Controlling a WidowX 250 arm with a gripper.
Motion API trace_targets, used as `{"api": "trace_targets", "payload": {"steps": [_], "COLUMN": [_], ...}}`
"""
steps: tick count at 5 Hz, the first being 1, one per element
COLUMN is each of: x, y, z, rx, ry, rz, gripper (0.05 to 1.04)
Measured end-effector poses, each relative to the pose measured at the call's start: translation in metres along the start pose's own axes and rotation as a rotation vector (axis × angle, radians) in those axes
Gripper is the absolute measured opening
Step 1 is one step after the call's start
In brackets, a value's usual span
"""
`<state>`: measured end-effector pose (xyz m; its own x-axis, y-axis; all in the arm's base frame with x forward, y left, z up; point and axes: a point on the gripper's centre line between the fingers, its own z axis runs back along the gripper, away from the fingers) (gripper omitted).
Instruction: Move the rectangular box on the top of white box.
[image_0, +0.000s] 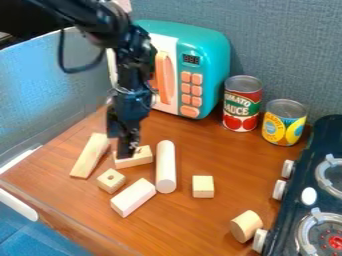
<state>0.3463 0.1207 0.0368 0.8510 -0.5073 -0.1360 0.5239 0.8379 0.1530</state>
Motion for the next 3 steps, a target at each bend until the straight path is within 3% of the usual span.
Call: {"api": "trace_targets", "payload": {"steps": [2, 3], "x": [0.018, 0.020], "y": [-0.005, -0.003], "z": [-0.008, -0.013], "rx": [-0.083, -0.115], "ry": [-0.045, -0.043], "rz": [-0.009, -0.004], "gripper": [1.001, 1.001]}}
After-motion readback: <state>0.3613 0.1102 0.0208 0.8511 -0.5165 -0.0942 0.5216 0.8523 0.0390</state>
